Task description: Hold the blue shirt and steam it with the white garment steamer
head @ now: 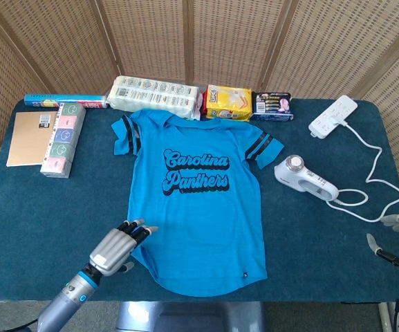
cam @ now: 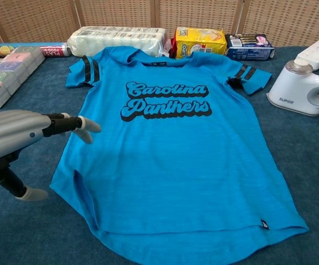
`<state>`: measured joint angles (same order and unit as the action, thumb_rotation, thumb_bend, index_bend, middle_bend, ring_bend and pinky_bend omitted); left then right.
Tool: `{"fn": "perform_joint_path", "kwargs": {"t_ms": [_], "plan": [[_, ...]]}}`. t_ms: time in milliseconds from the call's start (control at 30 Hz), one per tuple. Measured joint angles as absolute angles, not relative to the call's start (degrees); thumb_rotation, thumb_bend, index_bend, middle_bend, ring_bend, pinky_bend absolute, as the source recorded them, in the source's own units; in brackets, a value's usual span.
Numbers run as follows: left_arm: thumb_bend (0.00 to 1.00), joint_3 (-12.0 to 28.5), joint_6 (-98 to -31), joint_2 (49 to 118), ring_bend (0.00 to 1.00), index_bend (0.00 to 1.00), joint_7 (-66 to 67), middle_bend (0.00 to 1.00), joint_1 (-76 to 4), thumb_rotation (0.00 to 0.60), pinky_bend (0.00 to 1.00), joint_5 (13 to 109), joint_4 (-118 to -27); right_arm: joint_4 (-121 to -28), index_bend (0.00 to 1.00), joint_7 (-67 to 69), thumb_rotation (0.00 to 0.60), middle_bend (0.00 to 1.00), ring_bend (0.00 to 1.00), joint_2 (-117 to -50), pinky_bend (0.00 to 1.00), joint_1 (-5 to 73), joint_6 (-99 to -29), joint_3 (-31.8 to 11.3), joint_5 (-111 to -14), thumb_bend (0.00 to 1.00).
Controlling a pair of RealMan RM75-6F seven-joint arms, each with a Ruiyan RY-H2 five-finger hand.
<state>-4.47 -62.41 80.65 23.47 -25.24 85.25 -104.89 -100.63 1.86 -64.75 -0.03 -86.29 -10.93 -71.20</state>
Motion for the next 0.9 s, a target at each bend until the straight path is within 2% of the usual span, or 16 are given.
{"fn": "perform_joint_path", "kwargs": {"t_ms": [233, 467, 567, 633, 700, 900], "plan": [[0.15, -4.94, -58.24, 81.43, 0.13, 0.10, 27.37, 0.23, -26.36, 0.600, 0.20, 80.87, -103.73, -100.57, 0.41, 1.91, 0.480, 0.44, 0.44, -64.67, 0.39, -0.23, -86.53, -10.93, -71.07, 0.32], [0.20, -4.57, -58.71, 84.48, 0.16, 0.22, 30.44, 0.23, -26.50, 0.600, 0.20, 79.87, -101.87, -100.56, 0.41, 2.45, 0.478, 0.44, 0.44, -64.19, 0.39, -0.60, -86.73, -11.02, -70.75, 0.32], [0.23, -4.73, -58.63, 84.60, 0.21, 0.31, 31.82, 0.29, -26.59, 0.600, 0.21, 79.34, -101.86, -100.61, 0.41, 2.65, 0.479, 0.44, 0.44, -64.12, 0.39, -0.67, -86.84, -11.10, -70.75, 0.32], [0.28, -4.82, -58.66, 84.59, 0.27, 0.42, 32.28, 0.37, -26.65, 0.600, 0.22, 79.19, -101.99, -100.70, 0.41, 2.72, 0.479, 0.44, 0.44, -64.11, 0.39, -0.67, -86.85, -11.15, -70.73, 0.32], [0.32, -4.92, -58.85, 84.55, 0.31, 0.50, 33.00, 0.43, -26.65, 0.600, 0.24, 79.27, -102.05, -100.77, 0.41, 2.73, 0.478, 0.44, 0.44, -64.10, 0.39, -0.62, -86.83, -11.20, -70.76, 0.32], [0.38, -4.92, -60.12, 84.90, 0.36, 0.53, 35.64, 0.48, -26.52, 0.600, 0.34, 79.17, -102.08, -101.02, 0.41, 2.76, 0.477, 0.44, 0.44, -64.04, 0.39, -0.66, -86.86, -11.16, -70.88, 0.32]]}}
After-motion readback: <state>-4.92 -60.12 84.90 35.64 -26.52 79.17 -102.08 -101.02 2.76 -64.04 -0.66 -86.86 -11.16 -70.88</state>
